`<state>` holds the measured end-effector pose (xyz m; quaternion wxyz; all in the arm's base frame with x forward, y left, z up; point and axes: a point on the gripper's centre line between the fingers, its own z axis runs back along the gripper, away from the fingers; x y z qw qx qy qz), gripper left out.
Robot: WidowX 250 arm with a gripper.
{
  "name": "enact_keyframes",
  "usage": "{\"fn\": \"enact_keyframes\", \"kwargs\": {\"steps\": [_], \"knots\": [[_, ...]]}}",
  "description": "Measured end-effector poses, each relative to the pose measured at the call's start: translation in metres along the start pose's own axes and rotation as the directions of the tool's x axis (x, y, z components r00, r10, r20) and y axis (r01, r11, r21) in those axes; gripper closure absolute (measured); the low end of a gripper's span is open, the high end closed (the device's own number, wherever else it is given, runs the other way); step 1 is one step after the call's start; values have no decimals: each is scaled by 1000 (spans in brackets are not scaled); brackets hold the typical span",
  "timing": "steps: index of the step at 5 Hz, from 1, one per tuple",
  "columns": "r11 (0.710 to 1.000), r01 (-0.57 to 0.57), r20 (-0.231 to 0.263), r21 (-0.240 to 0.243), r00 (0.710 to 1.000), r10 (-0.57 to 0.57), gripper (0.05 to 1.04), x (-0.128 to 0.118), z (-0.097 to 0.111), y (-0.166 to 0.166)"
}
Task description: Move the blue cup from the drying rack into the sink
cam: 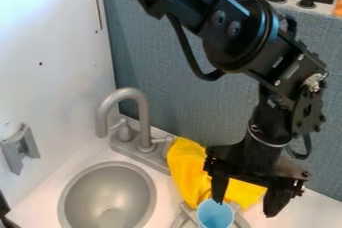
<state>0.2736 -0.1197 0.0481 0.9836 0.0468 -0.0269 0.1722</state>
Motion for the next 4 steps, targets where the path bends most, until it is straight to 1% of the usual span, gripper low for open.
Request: {"fn": "enact_keyframes", "kwargs": {"steps": [1, 2, 3, 4], "knots": [[1000, 4, -22, 19, 1000, -3, 82, -3, -10, 1], [996, 79, -48, 38, 996, -77, 82, -2, -35, -4], [994, 85, -61, 70, 995, -81, 82, 11, -48, -1], [992, 98, -77, 80, 993, -92, 82, 16, -62, -3]]}}
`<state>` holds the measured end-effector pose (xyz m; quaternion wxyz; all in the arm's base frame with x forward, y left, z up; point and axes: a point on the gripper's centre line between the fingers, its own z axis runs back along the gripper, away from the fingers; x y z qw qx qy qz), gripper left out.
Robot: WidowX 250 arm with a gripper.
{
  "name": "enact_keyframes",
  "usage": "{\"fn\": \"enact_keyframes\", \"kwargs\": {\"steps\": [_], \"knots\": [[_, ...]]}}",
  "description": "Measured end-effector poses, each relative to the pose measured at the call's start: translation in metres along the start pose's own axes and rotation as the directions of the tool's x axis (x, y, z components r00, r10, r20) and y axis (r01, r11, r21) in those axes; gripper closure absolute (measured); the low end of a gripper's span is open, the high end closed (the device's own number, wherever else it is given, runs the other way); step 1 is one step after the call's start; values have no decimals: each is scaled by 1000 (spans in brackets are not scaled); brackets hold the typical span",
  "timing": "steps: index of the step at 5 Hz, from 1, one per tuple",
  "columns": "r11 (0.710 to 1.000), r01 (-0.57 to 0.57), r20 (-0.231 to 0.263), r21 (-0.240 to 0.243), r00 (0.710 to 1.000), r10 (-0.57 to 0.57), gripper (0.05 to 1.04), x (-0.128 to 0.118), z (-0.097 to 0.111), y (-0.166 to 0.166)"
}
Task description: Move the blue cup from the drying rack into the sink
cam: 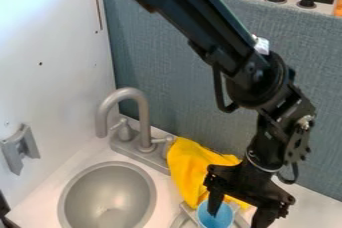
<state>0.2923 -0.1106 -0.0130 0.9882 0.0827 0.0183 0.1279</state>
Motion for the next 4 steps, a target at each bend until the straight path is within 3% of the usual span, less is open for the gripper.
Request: {"fn": "enact_keyframes", "kwargs": {"steps": [3, 4], "knots": [[1000, 14, -27, -1, 1000, -14, 82, 11, -23, -5], [1000, 17, -71, 19, 997, -16, 88, 8, -33, -5]]}}
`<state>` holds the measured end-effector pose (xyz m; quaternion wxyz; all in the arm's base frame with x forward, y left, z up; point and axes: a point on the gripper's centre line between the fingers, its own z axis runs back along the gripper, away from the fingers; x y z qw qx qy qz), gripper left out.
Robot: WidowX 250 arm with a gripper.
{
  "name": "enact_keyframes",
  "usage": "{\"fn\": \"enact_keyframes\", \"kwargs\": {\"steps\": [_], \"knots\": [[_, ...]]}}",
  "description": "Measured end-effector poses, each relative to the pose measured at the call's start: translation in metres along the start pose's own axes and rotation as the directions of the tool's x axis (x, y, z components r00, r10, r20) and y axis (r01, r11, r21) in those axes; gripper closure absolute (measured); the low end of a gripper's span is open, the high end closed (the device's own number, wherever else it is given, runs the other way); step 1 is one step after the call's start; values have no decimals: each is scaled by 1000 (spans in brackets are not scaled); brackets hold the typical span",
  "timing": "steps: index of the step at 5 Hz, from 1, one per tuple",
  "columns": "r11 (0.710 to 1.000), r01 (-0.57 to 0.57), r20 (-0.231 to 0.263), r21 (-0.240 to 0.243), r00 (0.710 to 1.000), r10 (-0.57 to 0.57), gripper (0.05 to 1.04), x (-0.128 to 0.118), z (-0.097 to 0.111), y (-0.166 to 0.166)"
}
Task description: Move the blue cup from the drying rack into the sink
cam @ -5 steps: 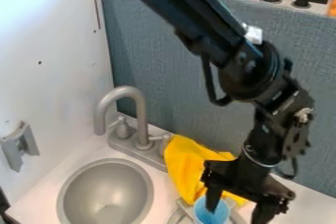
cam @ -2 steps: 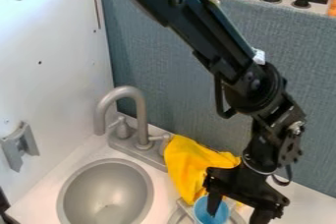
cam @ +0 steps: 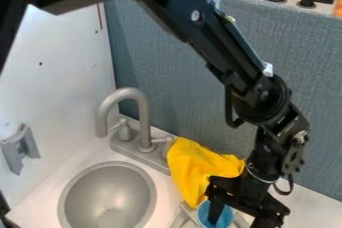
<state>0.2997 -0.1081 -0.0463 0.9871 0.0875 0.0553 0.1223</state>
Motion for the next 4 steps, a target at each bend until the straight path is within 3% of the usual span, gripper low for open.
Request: {"fn": "enact_keyframes", "kwargs": {"steps": [1, 3, 4], "knots": [[1000, -2, -7, -13, 1000, 2, 165, 0, -3, -2], [1000, -6, -22, -4, 1000, 6, 745, 0, -7, -3], [999, -31, -37, -8, 999, 30, 936, 2, -10, 6]]}}
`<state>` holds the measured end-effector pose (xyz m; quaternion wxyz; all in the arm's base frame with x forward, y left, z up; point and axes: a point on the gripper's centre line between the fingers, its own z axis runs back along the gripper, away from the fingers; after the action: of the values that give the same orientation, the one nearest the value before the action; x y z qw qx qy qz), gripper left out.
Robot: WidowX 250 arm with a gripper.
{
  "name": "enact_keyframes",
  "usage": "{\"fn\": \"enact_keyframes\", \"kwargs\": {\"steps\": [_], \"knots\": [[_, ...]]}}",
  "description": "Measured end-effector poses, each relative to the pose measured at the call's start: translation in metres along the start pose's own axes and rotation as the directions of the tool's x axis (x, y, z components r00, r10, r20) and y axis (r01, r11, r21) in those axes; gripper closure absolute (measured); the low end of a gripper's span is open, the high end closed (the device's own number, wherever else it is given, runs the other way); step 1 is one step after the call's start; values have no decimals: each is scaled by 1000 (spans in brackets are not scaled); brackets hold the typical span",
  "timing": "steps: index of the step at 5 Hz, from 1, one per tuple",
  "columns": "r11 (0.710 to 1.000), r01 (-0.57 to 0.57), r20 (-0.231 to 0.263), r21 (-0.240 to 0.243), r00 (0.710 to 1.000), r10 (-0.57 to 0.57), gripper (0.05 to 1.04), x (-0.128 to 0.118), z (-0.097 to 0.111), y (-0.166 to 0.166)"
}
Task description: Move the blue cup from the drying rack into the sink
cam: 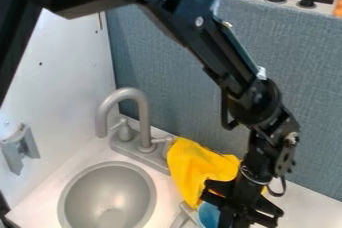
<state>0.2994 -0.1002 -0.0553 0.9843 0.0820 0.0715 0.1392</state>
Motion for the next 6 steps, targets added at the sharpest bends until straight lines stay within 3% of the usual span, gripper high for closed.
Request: {"fn": "enact_keyframes", "kwargs": {"steps": [1, 2, 3, 4, 5, 6], "knots": [[1000, -5, 22, -19, 1000, 5, 989, -8, 12, 8], [997, -6, 57, -74, 998, 10, 990, -23, 34, 18], [989, -37, 37, -144, 998, 42, 990, -36, 43, 42], [976, -192, -63, -105, 981, 186, 990, -41, 29, 78], [944, -310, -115, -110, 948, 297, 990, -33, 5, 106], [948, -298, -117, -109, 951, 285, 990, -30, -9, 108]]}}
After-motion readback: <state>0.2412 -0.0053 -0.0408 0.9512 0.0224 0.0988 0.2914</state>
